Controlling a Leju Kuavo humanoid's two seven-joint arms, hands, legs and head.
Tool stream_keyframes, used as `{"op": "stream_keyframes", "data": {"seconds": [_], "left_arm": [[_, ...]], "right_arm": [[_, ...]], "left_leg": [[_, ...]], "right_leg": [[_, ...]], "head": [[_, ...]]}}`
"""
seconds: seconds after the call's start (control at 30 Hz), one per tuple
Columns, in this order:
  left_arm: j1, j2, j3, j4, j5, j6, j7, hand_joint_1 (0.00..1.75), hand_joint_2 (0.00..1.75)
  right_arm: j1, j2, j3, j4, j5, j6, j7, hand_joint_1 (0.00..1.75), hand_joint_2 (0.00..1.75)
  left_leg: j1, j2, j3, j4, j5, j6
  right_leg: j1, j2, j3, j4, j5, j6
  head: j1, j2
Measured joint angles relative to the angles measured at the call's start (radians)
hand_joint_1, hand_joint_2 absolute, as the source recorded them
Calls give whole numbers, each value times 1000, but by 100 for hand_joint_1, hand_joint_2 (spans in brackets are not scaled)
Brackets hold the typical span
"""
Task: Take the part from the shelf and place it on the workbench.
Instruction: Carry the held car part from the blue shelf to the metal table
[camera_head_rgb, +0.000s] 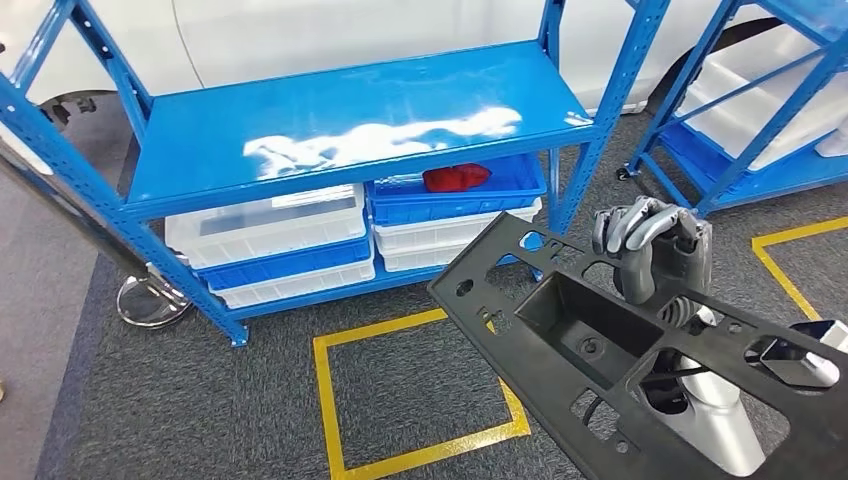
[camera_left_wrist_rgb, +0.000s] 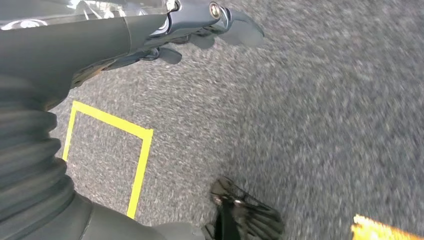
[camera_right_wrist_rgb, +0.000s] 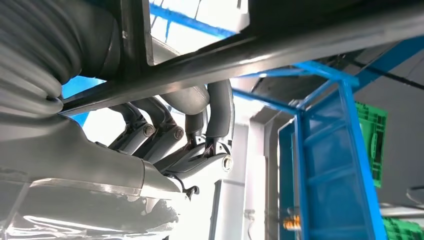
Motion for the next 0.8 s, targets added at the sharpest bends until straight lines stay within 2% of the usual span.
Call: {"op": "stream_keyframes", "data": {"seconds": [0.03, 0.07, 0.1, 0.13, 0.17, 0.23, 0.27, 0.3, 0.37, 0.43, 0.5, 0.53, 0.57, 0.6, 0.63, 0.7, 0.73, 0.77, 0.8], "left_arm": [[1, 0, -2, 0, -1, -5, -3, 0, 175], [1, 0, -4, 0, -2, -8, -7, 0, 175], [1, 0, -7, 0, -4, -9, -12, 0, 175], [1, 0, -10, 0, -8, -9, -17, 0, 175], [0, 1, -14, 0, -14, -9, -21, 0, 175], [-2, 6, -22, 0, -28, -13, -28, 0, 175], [-3, 9, -27, 0, -32, -15, -34, 0, 175], [-5, 12, -31, 0, -32, -20, -41, 0, 175], [-7, 15, -36, 0, -31, -30, -57, 0, 175], [-8, 15, -40, 0, -30, -40, -70, 0, 175], [-7, 14, -42, 0, -25, -46, -80, 0, 175], [-6, 12, -42, 0, -22, -49, -84, 0, 175], [-6, 9, -42, 0, -18, -53, -89, 0, 175], [-7, 4, -42, 0, -15, -56, -93, 0, 175], [-8, -1, -42, 0, -12, -59, -98, 0, 175], [-11, -14, -42, 0, -9, -62, -106, 0, 175], [-13, -19, -42, 0, -9, -63, -110, 0, 175], [-15, -23, -42, 0, -9, -65, -114, 0, 175], [-18, -26, -42, 0, -9, -69, -117, 0, 175]], "right_arm": [[10, 0, -7, -1, 8, 0, -6, 175, 175], [19, 0, -12, -1, 15, 0, -10, 175, 175], [26, 0, -16, -2, 23, 0, -13, 175, 175], [30, 0, -17, -2, 32, 0, -14, 175, 175], [32, 0, -18, -4, 41, -1, -15, 175, 175], [35, 1, -17, -11, 59, -5, -16, 175, 175], [37, 1, -16, -17, 67, -9, -16, 175, 175], [42, 2, -15, -26, 75, -13, -15, 175, 175], [54, 1, -14, -45, 86, -21, -12, 175, 175], [60, 1, -13, -64, 89, -22, -8, 175, 175], [59, 1, -10, -77, 89, -19, 5, 175, 175], [58, 1, -7, -79, 88, -17, 16, 175, 175], [58, 1, -4, -81, 87, -15, 28, 175, 175], [56, 1, -1, -81, 86, -11, 43, 175, 175], [50, 1, 3, -81, 85, -6, 60, 175, 175], [20, 1, 12, -72, 83, 0, 98, 175, 175], [-5, 1, 19, -60, 84, 0, 115, 175, 175], [-34, 1, 27, -42, 88, -3, 130, 175, 175], [-67, 1, 36, -17, 94, -8, 146, 175, 175]], "left_leg": [[0, -6, -29, 66, -26, 0], [0, -9, -46, 106, -34, 1], [0, -11, -46, 107, -22, 4], [-1, -14, -28, 71, 6, 7], [-1, -26, 4, 3, 44, 13], [0, -71, 60, -122, 92, 25], [-1, -88, 75, -156, 99, 28], [-2, -93, 79, -167, 96, 30], [-3, -73, 82, -177, 102, 36], [1, -48, 85, -189, 112, 46], [1, -22, 86, -194, 115, 53], [1, -9, 85, -194, 115, 53], [0, 4, 85, -193, 114, 53], [0, 17, 85, -193, 114, 52], [0, 29, 85, -193, 113, 50], [-1, 52, 87, -190, 109, 44], [-4, 62, 87, -188, 107, 39], [-6, 72, 87, -187, 105, 34], [-9, 81, 88, -187, 104, 28]], "right_leg": [[2, 12, -2, 0, 1, -2], [5, 25, -3, 1, 2, -3], [7, 39, -3, 2, 3, -4], [9, 53, -3, 4, 3, -4], [10, 66, -3, 6, 3, -3], [12, 89, -7, 12, 5, 2], [10, 100, -11, 14, 7, 7], [8, 110, -17, 14, 10, 14], [3, 124, -24, 13, 15, 28], [5, 85, -42, 48, -9, 40], [2, 30, -96, 161, -71, 51], [-1, 19, -128, 229, -99, 57], [-4, 14, -150, 277, -113, 61], [-7, 11, -154, 288, -107, 64], [-9, 6, -137, 258, -85, 66], [-9, -23, -62, 121, -28, 63], [-6, -38, -31, 61, -9, 56], [-2, -47, -13, 24, 0, 48], [2, -48, -9, 11, 1, 39]], "head": [[-1, 0], [-1, 0], [-1, 0], [-1, 0], [-1, 0], [0, 0], [1, 0], [1, 0], [1, 0], [5, 0], [10, 0], [11, 0], [11, 0], [12, 0], [11, 0], [11, 0], [11, 0], [10, 0], [10, 0]]}}
